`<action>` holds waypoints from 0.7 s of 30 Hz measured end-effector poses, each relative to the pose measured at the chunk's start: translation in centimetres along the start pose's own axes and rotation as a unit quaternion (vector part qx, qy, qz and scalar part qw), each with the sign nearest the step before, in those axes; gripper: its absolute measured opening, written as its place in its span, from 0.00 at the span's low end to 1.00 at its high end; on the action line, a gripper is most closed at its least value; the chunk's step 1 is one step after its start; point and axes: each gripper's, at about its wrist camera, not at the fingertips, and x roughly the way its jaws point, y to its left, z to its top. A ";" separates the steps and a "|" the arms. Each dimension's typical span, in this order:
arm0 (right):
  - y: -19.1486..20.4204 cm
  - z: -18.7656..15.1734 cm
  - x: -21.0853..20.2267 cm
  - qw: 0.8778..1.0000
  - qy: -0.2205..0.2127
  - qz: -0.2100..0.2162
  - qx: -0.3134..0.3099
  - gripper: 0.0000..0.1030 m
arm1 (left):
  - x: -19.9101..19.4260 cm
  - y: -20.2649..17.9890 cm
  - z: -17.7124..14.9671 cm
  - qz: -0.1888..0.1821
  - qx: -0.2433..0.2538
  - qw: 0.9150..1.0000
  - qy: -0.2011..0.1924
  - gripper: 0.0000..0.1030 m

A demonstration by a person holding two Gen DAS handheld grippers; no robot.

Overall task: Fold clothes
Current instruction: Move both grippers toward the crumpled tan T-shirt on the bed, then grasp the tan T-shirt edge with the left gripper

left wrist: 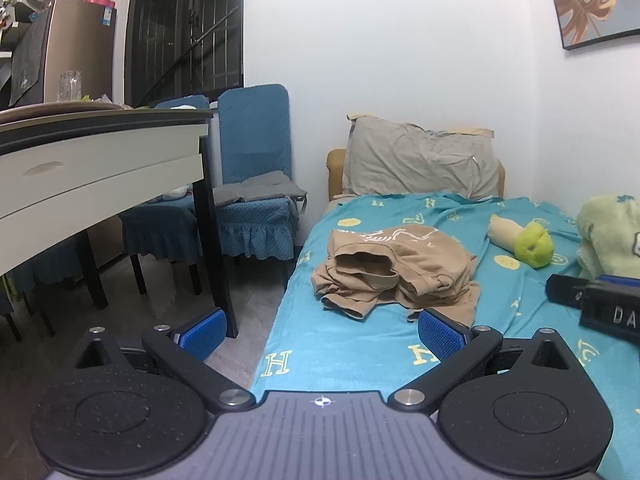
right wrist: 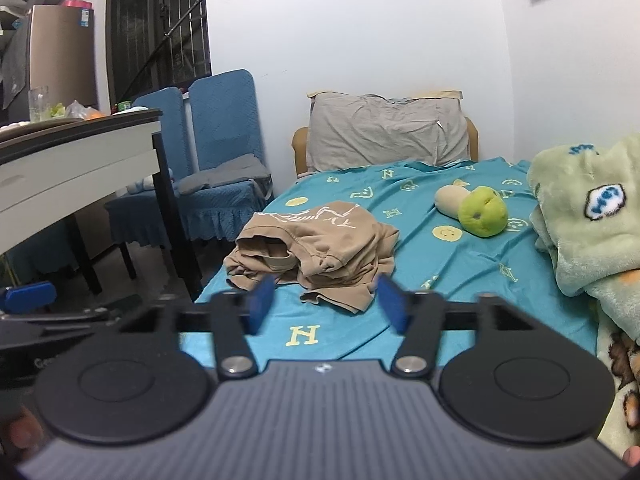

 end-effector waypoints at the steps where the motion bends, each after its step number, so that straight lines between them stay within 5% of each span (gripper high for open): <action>1: 0.1 0.3 -0.1 1.000 -0.002 0.000 0.003 0.34 | 0.1 0.1 -0.1 -0.003 -0.002 1.000 0.002 1.00; 8: -0.7 4.8 -0.6 0.999 -0.021 0.008 0.037 0.36 | 0.7 0.9 -0.6 -0.018 -0.029 0.999 0.013 1.00; 10: -1.0 5.8 -0.6 0.999 -0.027 0.010 0.029 0.52 | 0.8 1.0 -0.7 -0.025 -0.033 0.999 0.014 1.00; 12: -1.6 5.9 -0.4 0.999 -0.021 0.019 0.027 1.00 | 1.2 0.9 -0.7 -0.029 -0.034 0.999 0.017 1.00; 21: -3.8 5.2 0.5 0.998 0.017 0.025 0.048 1.00 | 9.0 -1.8 0.4 -0.069 -0.042 0.994 0.077 0.99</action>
